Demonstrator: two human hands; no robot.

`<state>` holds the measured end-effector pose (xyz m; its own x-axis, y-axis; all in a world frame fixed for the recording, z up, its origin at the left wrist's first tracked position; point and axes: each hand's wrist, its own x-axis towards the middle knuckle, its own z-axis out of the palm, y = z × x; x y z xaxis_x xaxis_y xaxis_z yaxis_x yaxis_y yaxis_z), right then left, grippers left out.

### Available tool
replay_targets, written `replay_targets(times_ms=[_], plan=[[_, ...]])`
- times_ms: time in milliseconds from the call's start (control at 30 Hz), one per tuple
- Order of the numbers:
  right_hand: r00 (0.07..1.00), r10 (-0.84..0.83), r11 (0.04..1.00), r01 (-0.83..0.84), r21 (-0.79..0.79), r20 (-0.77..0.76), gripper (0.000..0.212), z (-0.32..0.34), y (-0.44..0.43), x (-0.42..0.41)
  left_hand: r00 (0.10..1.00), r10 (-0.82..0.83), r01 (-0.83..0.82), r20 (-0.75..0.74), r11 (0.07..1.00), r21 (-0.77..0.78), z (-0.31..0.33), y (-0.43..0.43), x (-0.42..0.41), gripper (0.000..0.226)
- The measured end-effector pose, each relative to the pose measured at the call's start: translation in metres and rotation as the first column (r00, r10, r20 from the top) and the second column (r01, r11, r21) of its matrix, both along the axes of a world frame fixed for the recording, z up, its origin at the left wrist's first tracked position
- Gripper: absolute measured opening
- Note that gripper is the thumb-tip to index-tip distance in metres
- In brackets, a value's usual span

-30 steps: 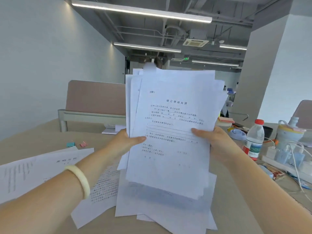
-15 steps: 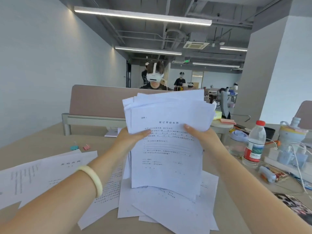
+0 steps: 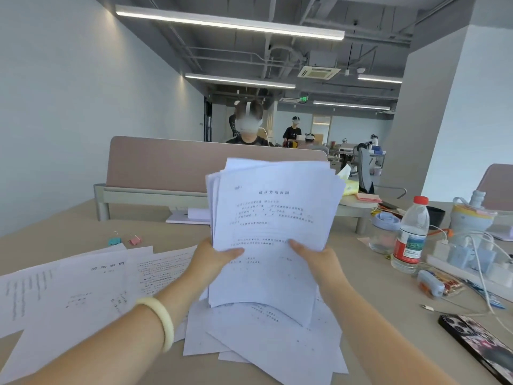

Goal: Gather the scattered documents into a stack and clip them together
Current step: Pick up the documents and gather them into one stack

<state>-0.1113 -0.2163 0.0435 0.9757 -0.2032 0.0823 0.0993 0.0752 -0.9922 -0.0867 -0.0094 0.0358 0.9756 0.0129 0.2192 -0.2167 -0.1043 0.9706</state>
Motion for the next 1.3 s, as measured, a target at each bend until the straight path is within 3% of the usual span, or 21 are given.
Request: replay_targets(times_ms=[133,200,267,400,500,667,800,867,900,967,1033,1067,1133,1200,1300], plan=[[0.992,0.033,0.999,-0.030,-0.026,0.118,0.030,0.022,-0.009,0.005,0.997,-0.072,0.071,0.038,0.997,0.014,0.023,0.006,0.011,0.022],[0.988,0.009,0.997,0.003,-0.073,0.157,0.040,0.025,-0.013,0.009,0.994,-0.096,0.097,0.052,0.995,-0.023,0.025,0.012,0.014,0.031],[0.992,0.034,0.992,-0.018,-0.126,0.123,0.042,0.018,-0.016,0.010,0.993,-0.113,0.114,0.024,0.991,-0.064,0.019,0.020,0.016,0.035],[0.994,0.105,0.973,-0.100,-0.209,0.011,0.035,-0.004,-0.013,0.005,0.986,-0.153,0.154,-0.064,0.988,0.010,-0.005,0.019,0.010,0.018],[0.995,0.042,0.975,-0.020,-0.223,0.091,0.045,0.009,-0.012,0.002,0.990,-0.134,0.133,-0.035,0.990,-0.036,-0.005,0.016,0.010,0.018],[0.926,-0.102,0.950,0.199,-0.242,0.364,0.059,0.079,-0.001,-0.001,0.994,-0.104,0.107,0.034,0.990,-0.087,0.009,0.017,0.011,0.024],[0.942,-0.154,0.920,0.247,-0.305,0.298,0.088,0.086,0.004,-0.003,0.994,-0.092,0.096,0.053,0.992,-0.085,0.009,0.018,0.010,0.025],[0.885,-0.262,0.798,0.423,-0.429,0.385,0.107,0.087,0.002,-0.010,0.992,-0.109,0.113,0.058,0.991,-0.069,0.012,0.019,0.011,0.025],[0.821,-0.281,0.677,0.536,-0.504,0.496,0.111,0.092,0.005,-0.014,0.990,-0.130,0.133,0.053,0.989,-0.060,0.014,0.019,0.011,0.027],[0.713,-0.080,0.334,0.677,-0.656,0.696,0.107,0.106,0.021,-0.019,0.982,-0.189,0.191,0.030,0.979,-0.069,0.017,0.019,0.011,0.030],[0.753,0.226,0.043,0.625,-0.779,0.617,0.094,0.117,0.049,-0.013,0.975,-0.221,0.220,-0.001,0.971,-0.093,0.016,0.020,0.010,0.033],[0.799,0.315,-0.040,0.550,-0.834,0.512,0.086,0.121,0.065,-0.010,0.972,-0.234,0.232,-0.003,0.966,-0.112,0.016,0.020,0.008,0.034],[0.845,0.397,-0.079,0.422,-0.903,0.359,0.074,0.123,0.088,-0.004,0.969,-0.245,0.242,-0.003,0.957,-0.157,0.015,0.022,0.005,0.034],[0.815,0.467,-0.031,0.404,-0.914,0.344,0.071,0.125,0.099,0.000,0.970,-0.242,0.234,-0.017,0.953,-0.193,0.014,0.023,0.004,0.040],[0.797,0.483,0.019,0.404,-0.914,0.363,0.083,0.129,0.091,0.002,0.979,-0.198,0.185,-0.053,0.964,-0.192,0.009,0.022,0.004,0.026]])
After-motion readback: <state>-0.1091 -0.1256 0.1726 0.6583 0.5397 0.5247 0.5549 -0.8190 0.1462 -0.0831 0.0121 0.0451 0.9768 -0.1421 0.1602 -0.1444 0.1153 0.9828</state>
